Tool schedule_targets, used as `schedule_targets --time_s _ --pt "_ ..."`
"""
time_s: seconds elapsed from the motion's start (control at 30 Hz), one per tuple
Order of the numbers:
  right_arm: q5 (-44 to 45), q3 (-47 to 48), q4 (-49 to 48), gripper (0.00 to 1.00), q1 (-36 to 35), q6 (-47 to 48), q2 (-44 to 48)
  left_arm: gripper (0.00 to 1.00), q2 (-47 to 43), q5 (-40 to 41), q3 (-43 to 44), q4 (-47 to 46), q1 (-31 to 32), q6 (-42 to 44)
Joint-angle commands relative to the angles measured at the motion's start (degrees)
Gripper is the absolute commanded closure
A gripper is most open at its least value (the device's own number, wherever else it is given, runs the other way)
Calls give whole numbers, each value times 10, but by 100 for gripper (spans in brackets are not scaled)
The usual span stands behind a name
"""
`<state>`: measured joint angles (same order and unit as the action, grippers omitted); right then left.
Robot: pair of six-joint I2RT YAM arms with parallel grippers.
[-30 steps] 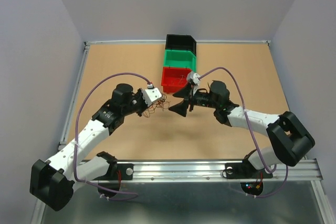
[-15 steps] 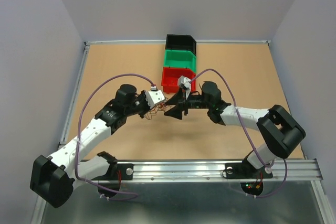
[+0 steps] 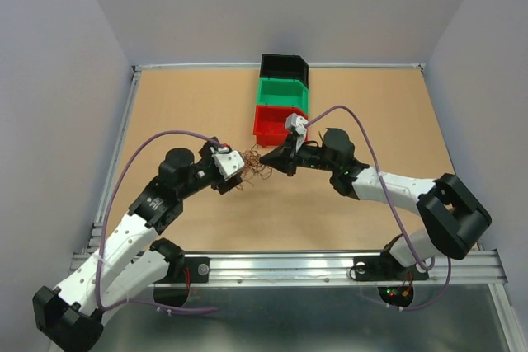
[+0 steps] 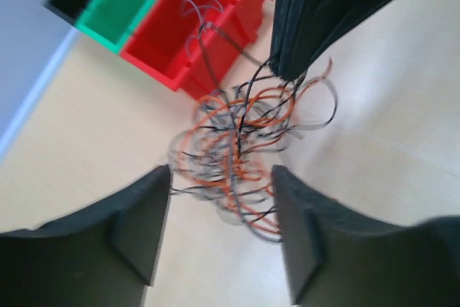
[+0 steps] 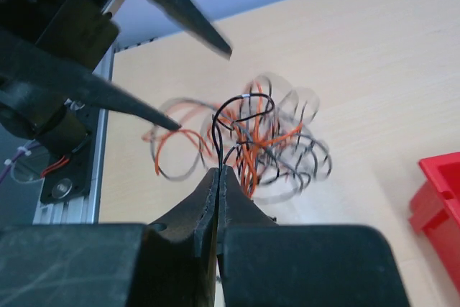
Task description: Untangle the cables
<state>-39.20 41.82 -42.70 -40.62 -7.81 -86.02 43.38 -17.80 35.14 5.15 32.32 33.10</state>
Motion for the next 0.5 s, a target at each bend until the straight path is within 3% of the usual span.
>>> schedule_targets --time_s 0.0,0.17,0.47 --pt "47 -31 -38 100 -3 -1 59 4 -57 7 -21 -49 2 6" --pt "20 -35 -41 100 -3 -6 67 1 -89 -36 -38 -49 1 25" --pt "-39 -24 -45 99 -5 -9 50 1 -50 -64 -32 -49 1 38"
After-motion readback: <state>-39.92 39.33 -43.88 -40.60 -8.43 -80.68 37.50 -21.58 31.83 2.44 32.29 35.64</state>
